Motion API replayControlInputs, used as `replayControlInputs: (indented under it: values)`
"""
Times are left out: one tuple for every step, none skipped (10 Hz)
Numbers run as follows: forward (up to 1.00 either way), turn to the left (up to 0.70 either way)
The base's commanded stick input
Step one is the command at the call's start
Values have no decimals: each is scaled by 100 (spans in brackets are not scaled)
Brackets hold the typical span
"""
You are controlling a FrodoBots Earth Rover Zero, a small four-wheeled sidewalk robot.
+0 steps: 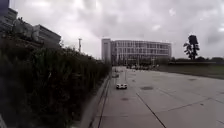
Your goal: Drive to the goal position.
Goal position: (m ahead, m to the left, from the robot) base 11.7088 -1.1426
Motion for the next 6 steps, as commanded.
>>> replayControlInputs:
  values:
    - [-70,0]
    - [-70,0]
    - [-70,0]
    - [-70,0]
    - [-32,0]
    - [0,0]
